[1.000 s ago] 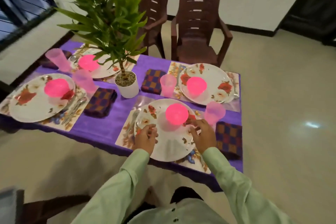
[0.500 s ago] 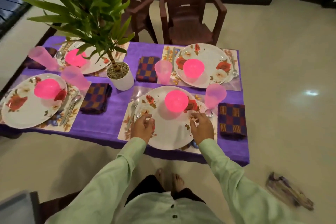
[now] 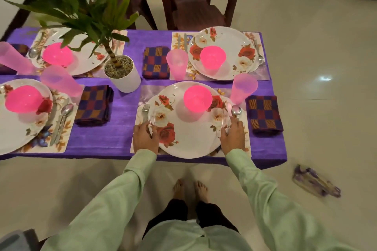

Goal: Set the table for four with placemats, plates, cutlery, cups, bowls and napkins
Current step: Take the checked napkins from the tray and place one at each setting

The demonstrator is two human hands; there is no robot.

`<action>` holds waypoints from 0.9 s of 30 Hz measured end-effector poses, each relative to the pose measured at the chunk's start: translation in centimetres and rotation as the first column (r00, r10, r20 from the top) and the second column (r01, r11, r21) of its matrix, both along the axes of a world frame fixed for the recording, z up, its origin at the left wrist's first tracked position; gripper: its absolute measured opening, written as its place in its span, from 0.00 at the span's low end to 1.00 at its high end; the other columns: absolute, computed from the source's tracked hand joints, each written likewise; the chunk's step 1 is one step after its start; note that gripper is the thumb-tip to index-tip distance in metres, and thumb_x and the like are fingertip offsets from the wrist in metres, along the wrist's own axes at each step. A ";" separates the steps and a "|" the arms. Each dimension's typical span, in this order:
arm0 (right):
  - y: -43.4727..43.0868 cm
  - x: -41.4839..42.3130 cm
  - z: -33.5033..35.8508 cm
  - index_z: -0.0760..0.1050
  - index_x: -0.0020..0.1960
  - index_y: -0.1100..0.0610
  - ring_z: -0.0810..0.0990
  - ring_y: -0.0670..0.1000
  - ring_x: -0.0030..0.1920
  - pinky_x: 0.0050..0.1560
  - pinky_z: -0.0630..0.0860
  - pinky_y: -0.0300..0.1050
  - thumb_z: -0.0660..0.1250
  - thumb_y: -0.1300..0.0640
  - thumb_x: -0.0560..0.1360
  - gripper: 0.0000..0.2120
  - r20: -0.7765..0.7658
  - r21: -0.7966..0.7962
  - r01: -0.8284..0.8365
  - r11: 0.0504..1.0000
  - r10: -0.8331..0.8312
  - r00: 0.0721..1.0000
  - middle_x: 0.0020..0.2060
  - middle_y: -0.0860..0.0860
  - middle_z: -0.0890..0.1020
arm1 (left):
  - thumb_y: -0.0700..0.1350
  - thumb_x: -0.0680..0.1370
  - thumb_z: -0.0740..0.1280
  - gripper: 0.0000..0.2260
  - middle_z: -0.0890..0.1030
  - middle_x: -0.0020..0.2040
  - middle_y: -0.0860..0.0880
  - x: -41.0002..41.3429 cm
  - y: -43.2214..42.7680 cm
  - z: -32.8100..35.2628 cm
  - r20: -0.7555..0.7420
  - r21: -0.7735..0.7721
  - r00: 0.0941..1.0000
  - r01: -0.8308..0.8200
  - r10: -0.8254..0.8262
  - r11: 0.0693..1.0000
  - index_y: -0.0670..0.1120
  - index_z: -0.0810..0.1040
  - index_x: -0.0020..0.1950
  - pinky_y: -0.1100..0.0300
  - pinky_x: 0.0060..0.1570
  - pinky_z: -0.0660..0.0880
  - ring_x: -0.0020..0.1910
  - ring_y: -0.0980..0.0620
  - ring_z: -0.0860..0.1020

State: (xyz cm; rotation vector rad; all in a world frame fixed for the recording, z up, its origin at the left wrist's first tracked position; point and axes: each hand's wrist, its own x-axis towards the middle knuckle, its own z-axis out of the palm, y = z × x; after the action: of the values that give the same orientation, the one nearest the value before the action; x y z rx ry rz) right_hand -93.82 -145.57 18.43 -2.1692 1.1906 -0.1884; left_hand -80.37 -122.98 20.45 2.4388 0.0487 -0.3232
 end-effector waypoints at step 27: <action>1.3 -0.5 -1.2 0.73 0.67 0.60 0.77 0.59 0.57 0.61 0.73 0.53 0.70 0.63 0.75 0.21 0.080 0.053 0.153 0.987 -0.157 0.984 0.57 0.57 0.79 | 0.39 0.76 0.71 0.20 0.80 0.56 0.48 1.6 1.9 -3.2 -0.037 -0.235 0.998 0.040 -0.050 0.971 0.50 0.75 0.67 0.56 0.47 0.81 0.46 0.52 0.80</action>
State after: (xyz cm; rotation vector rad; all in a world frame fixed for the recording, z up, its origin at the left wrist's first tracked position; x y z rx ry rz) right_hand -94.31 -144.27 17.22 -2.0085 1.3032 -0.3123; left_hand -78.73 -121.04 17.26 2.2018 -0.0258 -0.3790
